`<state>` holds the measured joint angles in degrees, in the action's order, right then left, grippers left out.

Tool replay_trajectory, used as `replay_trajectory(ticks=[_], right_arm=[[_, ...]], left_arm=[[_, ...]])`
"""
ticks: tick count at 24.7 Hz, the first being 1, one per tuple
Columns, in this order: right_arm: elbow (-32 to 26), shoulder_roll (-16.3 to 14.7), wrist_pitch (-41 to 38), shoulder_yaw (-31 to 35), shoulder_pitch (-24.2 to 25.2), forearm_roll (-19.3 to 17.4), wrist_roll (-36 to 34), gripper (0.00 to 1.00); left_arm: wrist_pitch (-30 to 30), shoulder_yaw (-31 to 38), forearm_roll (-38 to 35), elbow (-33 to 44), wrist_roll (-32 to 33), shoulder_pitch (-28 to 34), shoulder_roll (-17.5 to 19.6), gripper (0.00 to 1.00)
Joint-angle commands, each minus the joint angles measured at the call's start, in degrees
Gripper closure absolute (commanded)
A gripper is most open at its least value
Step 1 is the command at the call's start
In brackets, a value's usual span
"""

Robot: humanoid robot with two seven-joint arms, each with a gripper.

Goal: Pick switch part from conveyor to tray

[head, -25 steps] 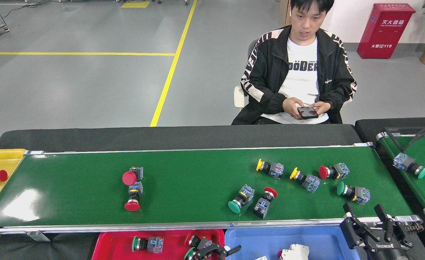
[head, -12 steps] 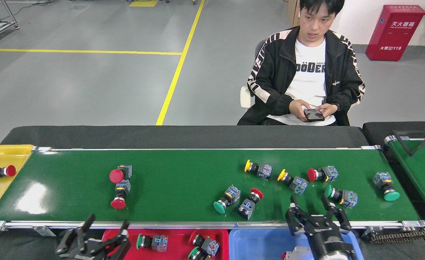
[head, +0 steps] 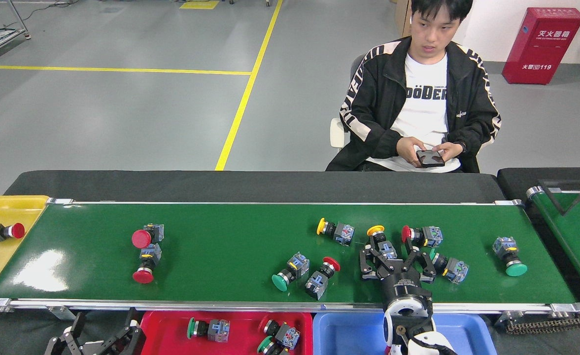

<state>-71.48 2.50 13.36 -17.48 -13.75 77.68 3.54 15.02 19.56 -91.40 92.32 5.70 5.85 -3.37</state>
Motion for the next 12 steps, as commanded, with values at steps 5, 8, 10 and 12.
replay_trajectory(ticks=[5, 8, 10, 12], right_arm=[[-3.32, -0.3, -6.94, 0.08, -0.05, -0.43, -0.56, 0.93], [-7.18, -1.62, -10.98, 0.16, 2.59, -3.07, 0.06, 0.93], [-9.64, -3.38, -12.13, 0.16, 4.0, -4.56, 0.5, 0.93], [-11.4, -3.82, -13.53, 0.16, 5.31, -5.88, 1.2, 0.93]], left_arm=[[-0.52, 0.04, -1.33, -10.75, -0.69, -10.69, 3.55, 0.0], [-0.52, -0.14, -1.33, -17.52, -1.04, -14.91, 6.62, 0.0], [-0.52, -1.55, -1.41, -22.88, -1.04, -17.98, 9.08, 0.03], [-0.17, -4.18, -1.06, -28.06, -1.21, -20.62, 12.77, 0.17]])
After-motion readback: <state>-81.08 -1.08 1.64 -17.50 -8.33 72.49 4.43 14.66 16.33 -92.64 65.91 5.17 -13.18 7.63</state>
